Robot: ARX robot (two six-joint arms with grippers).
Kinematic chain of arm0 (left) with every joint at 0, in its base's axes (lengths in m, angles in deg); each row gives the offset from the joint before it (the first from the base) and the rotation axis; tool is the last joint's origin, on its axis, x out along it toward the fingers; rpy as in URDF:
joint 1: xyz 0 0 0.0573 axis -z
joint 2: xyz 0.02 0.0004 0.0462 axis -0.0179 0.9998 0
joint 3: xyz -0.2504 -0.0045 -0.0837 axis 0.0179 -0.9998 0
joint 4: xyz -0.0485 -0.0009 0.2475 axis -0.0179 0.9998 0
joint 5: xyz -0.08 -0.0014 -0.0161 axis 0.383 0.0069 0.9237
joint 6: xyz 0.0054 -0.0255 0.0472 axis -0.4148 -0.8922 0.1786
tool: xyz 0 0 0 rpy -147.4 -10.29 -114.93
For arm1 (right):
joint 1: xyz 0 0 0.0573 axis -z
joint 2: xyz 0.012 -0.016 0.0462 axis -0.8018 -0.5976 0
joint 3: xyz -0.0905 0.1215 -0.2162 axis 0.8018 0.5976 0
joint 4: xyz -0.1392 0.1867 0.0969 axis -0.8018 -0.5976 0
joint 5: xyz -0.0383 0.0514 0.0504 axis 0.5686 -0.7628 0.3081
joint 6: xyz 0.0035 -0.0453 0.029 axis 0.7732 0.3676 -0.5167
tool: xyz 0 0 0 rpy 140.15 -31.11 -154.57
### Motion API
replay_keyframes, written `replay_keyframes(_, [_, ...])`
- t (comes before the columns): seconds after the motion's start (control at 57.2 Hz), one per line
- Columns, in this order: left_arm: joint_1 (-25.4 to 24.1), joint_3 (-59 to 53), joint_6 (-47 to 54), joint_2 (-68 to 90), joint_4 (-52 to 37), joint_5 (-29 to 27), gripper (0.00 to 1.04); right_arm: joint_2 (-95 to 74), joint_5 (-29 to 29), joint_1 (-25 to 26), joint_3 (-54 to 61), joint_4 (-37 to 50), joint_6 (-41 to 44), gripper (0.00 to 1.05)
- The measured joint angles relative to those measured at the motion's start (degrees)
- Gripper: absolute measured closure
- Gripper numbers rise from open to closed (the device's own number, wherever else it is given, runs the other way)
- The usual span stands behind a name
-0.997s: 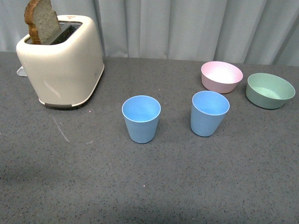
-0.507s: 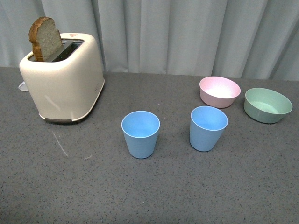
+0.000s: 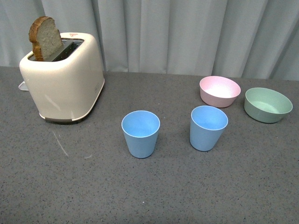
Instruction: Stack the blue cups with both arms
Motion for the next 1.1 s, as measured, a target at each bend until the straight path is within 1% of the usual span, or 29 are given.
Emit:
replay_keyframes(0.367, [0.0, 0.0, 0.0, -10.1, 9.8, 0.0, 1.01, 0.0, 0.0, 0.0, 0.0, 0.0, 0.0, 0.10])
replay_keyframes(0.857, [0.0, 0.0, 0.0, -17.7, 17.4, 0.0, 1.01, 0.0, 0.0, 0.0, 0.0, 0.0, 0.0, 0.10])
replay_keyframes(0.892, [0.0, 0.0, 0.0, -19.6, 19.5, 0.0, 1.01, 0.0, 0.0, 0.0, 0.0, 0.0, 0.0, 0.10])
replay_keyframes(0.927, [0.0, 0.0, 0.0, -23.6, 25.2, 0.1, 1.01, 0.0, 0.0, 0.0, 0.0, 0.0, 0.0, 0.10])
replay_keyframes(0.945, [0.0, 0.0, 0.0, -24.8, 26.5, 0.0, 1.01, 0.0, 0.0, 0.0, 0.0, 0.0, 0.0, 0.10])
replay_keyframes(1.085, [0.0, 0.0, 0.0, -27.5, 27.5, 0.0, 1.01, 0.0, 0.0, 0.0, 0.0, 0.0, 0.0, 0.10])
replay_keyframes(1.102, [0.0, 0.0, 0.0, -27.5, 27.5, 0.0, 0.99, 0.0, 0.0, 0.0, 0.0, 0.0, 0.0, 0.10])
